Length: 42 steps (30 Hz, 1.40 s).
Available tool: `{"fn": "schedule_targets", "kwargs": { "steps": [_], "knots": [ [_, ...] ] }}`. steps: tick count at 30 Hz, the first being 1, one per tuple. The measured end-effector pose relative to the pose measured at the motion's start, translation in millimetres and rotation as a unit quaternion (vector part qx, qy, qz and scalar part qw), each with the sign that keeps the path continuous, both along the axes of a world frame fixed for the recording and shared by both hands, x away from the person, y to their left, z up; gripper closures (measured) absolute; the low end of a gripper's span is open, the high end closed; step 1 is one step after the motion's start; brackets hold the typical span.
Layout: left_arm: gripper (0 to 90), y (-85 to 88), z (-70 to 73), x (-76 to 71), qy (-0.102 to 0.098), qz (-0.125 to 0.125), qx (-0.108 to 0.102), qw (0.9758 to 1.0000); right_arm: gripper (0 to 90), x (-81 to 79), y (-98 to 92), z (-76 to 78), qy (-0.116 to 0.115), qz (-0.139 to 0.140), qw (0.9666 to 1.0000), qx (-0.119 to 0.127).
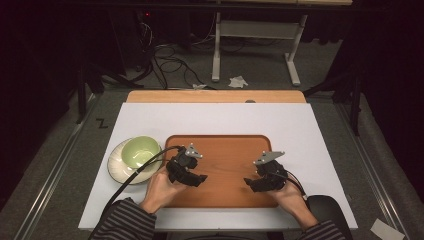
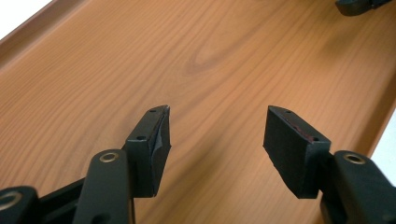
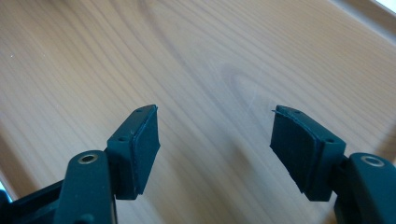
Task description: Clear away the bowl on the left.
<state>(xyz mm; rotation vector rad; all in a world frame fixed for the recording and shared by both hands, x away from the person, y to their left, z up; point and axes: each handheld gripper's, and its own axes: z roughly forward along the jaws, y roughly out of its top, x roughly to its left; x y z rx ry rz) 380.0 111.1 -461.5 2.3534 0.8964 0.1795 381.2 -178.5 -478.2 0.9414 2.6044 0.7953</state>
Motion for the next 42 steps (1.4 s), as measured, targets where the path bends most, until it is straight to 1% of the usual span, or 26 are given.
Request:
{"fn": "schedule_targets", "kwargs": {
  "steps": [3, 5, 6, 15, 17, 19, 22, 27, 30, 35, 36, 39, 42],
  "knots": [
    [39.8, -0.4, -2.0, 1.1, 0.000, 0.003, 0.005, 1.0000, 33.8, -0.8, 1.1, -0.7, 0.003, 0.001, 1.0000, -0.002],
    [39.4, -0.5, -2.2, 1.2, 0.001, 0.003, 0.003, 1.0000, 33.7, -1.2, 0.8, -0.4, 0.002, 0.002, 1.0000, -0.004],
    [39.4, -0.4, -1.8, 1.1, 0.000, 0.003, 0.003, 1.0000, 33.0, -1.4, 0.7, -0.4, -0.003, -0.001, 1.0000, -0.003],
    [39.0, 2.3, -0.8, 3.9, 0.001, 0.009, 0.003, 1.0000, 32.5, -2.2, 0.5, -1.0, 0.003, 0.003, 1.0000, -0.006],
    [38.9, 3.2, 0.4, 3.2, -0.003, 0.011, -0.001, 0.9999, 32.6, -2.9, 1.5, -1.6, 0.004, 0.006, 0.9999, -0.009],
    [38.7, 3.7, 1.1, 2.6, -0.006, 0.011, 0.000, 0.9999, 32.5, -3.3, 2.3, -1.7, 0.005, 0.006, 0.9999, -0.013],
    [38.8, 3.7, 1.5, 1.5, -0.014, 0.011, 0.007, 0.9998, 32.6, -3.8, 3.4, -2.5, 0.004, 0.007, 0.9999, -0.013],
    [39.3, 4.1, 2.3, 1.3, -0.017, 0.013, 0.005, 0.9998, 32.7, -5.0, 4.2, -2.4, 0.001, 0.013, 0.9998, -0.016],
    [39.8, 5.4, 3.6, 1.8, -0.019, 0.014, 0.005, 0.9997, 32.6, -4.3, 3.5, -2.2, 0.004, 0.009, 0.9999, -0.011],
    [39.9, 7.3, 5.4, 1.0, -0.025, 0.016, 0.007, 0.9995, 32.7, -5.2, 3.9, -2.2, 0.004, 0.011, 0.9998, -0.015],
    [39.9, 8.2, 6.9, 0.1, -0.030, 0.018, 0.004, 0.9994, 32.7, -5.2, 3.4, -1.8, 0.004, 0.010, 0.9998, -0.015],
    [39.8, 10.4, 8.7, 0.3, -0.033, 0.022, -0.001, 0.9992, 32.7, -4.6, 2.5, -1.7, 0.004, 0.008, 0.9999, -0.010],
    [39.9, 12.5, 9.1, 1.0, -0.034, 0.026, -0.002, 0.9991, 32.7, -4.4, 3.1, -2.3, 0.005, 0.009, 0.9999, -0.012]
  ]
}}
